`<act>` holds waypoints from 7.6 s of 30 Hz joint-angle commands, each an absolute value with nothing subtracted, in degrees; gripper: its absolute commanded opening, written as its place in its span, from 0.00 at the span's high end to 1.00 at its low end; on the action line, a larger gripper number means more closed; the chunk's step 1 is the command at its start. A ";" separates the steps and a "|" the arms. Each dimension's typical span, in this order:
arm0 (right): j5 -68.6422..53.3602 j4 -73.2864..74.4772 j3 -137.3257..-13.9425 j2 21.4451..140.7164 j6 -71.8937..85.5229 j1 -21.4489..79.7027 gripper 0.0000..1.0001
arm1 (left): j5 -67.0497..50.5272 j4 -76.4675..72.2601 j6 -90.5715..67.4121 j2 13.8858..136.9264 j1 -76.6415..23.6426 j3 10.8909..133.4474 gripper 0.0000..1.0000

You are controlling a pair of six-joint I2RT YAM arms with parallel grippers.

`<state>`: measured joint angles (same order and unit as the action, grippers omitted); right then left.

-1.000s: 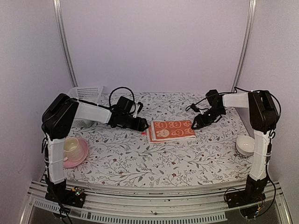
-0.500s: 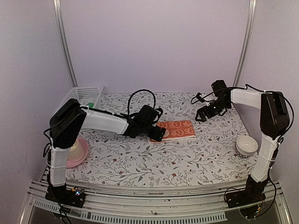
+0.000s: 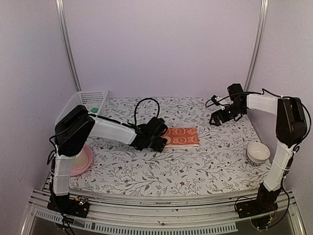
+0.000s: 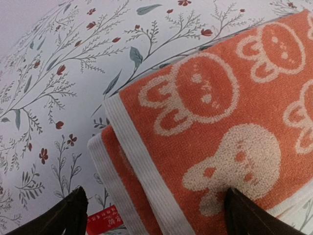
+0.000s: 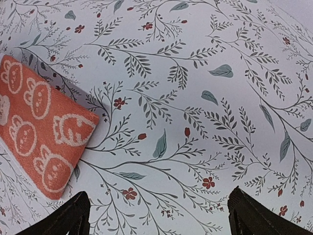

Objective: Roll the towels
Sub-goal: Rotate the towel at the center of the board, then move the towel to the center of the board, then pick up the towel from the center of the board, then roll the towel at the center of the board.

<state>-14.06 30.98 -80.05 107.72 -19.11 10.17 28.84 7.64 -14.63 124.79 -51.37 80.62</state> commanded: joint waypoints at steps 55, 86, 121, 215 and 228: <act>-16.87 27.73 -78.22 102.38 -18.63 10.29 0.01 | 12.35 9.17 1.76 119.79 -62.33 71.27 0.03; -2.27 24.34 -97.30 124.43 -23.84 35.48 0.01 | 30.03 4.71 -6.42 112.05 -46.04 69.26 0.03; -7.63 27.72 -93.42 104.68 -28.12 27.87 0.01 | 13.84 -16.86 42.06 99.98 -62.75 47.97 0.14; -4.00 -21.03 -37.22 96.26 -61.66 53.44 0.98 | -21.77 2.92 16.10 105.19 -48.73 56.91 0.53; -17.38 3.00 -49.94 98.83 -54.99 48.04 0.97 | -22.46 2.49 16.96 103.66 -48.67 55.12 0.52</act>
<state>-12.23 -5.69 -46.92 97.80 -57.41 49.76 -21.85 2.48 16.32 105.60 -49.21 55.92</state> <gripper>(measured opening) 0.029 0.493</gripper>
